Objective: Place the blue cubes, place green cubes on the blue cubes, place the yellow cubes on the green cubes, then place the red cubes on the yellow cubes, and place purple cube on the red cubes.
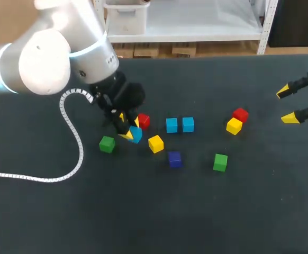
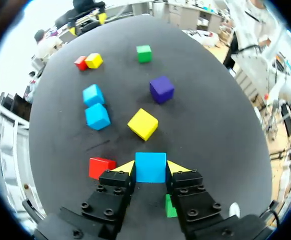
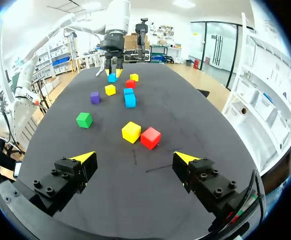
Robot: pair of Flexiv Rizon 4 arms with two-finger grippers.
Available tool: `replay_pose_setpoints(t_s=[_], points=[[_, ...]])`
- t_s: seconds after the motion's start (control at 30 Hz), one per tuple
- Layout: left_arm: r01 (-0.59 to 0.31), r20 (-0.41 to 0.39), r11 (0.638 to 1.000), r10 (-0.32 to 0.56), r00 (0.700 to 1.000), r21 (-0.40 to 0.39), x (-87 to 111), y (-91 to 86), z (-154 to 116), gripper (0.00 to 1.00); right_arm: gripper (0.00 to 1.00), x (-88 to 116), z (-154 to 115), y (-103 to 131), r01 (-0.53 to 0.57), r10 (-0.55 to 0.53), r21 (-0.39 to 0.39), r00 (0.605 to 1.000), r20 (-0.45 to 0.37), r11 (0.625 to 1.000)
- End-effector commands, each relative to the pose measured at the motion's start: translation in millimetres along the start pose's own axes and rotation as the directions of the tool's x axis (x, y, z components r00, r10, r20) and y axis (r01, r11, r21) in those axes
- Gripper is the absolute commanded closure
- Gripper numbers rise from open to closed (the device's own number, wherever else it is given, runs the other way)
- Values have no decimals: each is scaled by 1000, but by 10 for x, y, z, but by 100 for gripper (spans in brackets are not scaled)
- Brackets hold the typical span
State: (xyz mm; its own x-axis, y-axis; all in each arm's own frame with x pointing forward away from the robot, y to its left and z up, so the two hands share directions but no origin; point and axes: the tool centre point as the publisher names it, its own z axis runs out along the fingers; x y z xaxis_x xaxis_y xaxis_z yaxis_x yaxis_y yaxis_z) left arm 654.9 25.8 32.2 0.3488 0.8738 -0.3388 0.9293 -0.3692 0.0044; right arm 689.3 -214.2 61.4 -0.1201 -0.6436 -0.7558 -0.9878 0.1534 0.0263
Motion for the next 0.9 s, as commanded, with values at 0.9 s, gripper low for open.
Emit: replay_pose_setpoints(t_s=[0.9], points=[[-61,-25,994,59,998,-92,-289,1176,-95,100,0,1,5,-6,1,-1,0,1000,1,1000]])
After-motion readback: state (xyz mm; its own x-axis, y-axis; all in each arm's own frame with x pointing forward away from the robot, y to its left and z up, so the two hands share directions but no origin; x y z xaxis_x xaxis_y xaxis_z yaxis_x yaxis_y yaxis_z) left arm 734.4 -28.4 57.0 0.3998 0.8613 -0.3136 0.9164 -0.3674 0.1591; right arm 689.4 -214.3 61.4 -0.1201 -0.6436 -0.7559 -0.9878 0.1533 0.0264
